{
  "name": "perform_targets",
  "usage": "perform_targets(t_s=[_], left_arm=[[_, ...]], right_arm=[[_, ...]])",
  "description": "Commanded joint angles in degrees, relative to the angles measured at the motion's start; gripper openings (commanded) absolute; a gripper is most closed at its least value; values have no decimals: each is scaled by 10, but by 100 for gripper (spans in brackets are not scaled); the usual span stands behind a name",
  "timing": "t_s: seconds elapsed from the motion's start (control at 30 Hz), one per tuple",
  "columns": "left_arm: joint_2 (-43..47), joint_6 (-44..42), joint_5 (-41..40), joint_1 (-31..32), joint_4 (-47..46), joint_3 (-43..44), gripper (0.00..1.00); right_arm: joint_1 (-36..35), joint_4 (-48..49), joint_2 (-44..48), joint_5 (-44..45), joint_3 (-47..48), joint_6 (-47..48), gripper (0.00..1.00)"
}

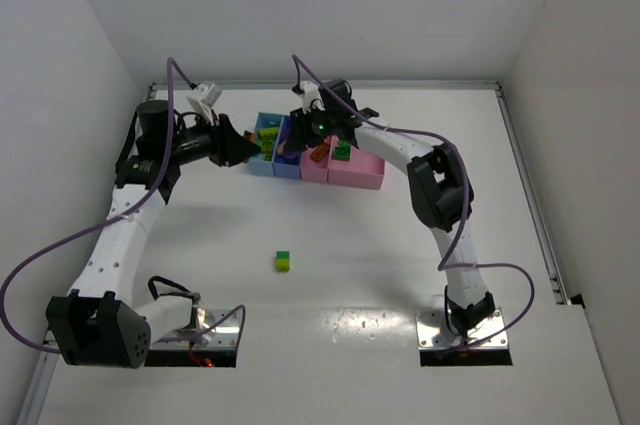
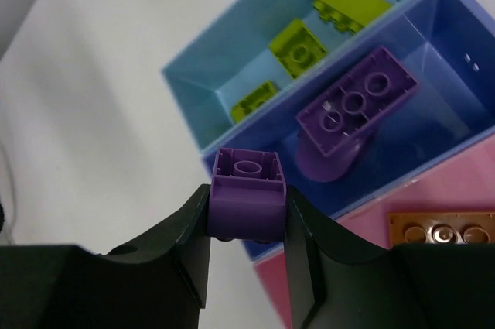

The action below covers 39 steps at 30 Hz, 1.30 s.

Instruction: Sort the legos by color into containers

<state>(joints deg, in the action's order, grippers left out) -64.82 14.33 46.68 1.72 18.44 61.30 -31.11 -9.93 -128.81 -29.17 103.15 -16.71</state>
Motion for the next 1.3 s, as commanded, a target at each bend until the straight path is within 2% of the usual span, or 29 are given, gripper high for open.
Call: perform_targets(t_s=[0.0,0.13,0.2,0.27,0.3,0.4,0.5,0.57,0.6,0.67,0.7,0.77,0.8,0.83,0.9,0.93,0.97,1.07,1.1,1.17,1.2,1.27], left_arm=[[16,9,-8,-16,-4,1,0],[0,20,3,-29,-4,1,0],[-5,20,9,-34,-4,1,0],[-11,20,14,-34,-4,1,0],[-19,25,28,-34,-9,1,0],[-35,52,80,-48,-37,-21,0],[-56,96,127,-62,-94,-47,0],[-72,121,186,-62,-142,-54,3],[-80,133,209,-62,-155,-54,3],[-103,126,266,-62,-155,-49,4],[-103,117,277,-62,-144,-49,4],[-121,46,305,-62,-96,-22,4],[-128,16,319,-62,-38,-13,4],[-135,-20,334,-62,-20,-7,4],[-159,-42,420,-55,4,-7,7],[-167,-54,420,-55,17,0,9],[-176,-68,453,-48,35,0,9],[-189,-62,462,-31,49,7,9],[-189,-62,462,-31,49,12,9],[-182,-55,462,-9,49,12,9],[-182,-48,462,-1,49,12,9],[-177,-41,462,15,49,12,9]], right_arm=[[4,0,-14,32,35,-9,2],[4,13,-26,61,35,-9,3],[4,13,-32,61,35,-3,21],[4,13,-32,61,42,-3,43],[4,13,-32,55,42,3,61],[11,33,-6,3,27,3,72],[18,90,52,-86,-26,-16,75],[31,136,104,-159,-74,-42,76],[31,152,119,-212,-91,-53,76],[47,187,145,-258,-133,-97,76],[52,202,168,-278,-146,-115,76],[59,237,189,-319,-189,-178,76],[65,251,199,-334,-198,-188,76],[65,251,218,-334,-205,-188,76],[65,251,244,-349,-226,-170,76],[65,241,253,-349,-226,-152,76],[58,227,260,-349,-226,-129,76],[53,126,278,-349,-219,15,76],[53,51,289,-349,-207,114,76],[47,-28,301,-334,-195,225,76],[41,-64,308,-328,-189,326,75],[40,-118,336,-317,-189,399,74]])
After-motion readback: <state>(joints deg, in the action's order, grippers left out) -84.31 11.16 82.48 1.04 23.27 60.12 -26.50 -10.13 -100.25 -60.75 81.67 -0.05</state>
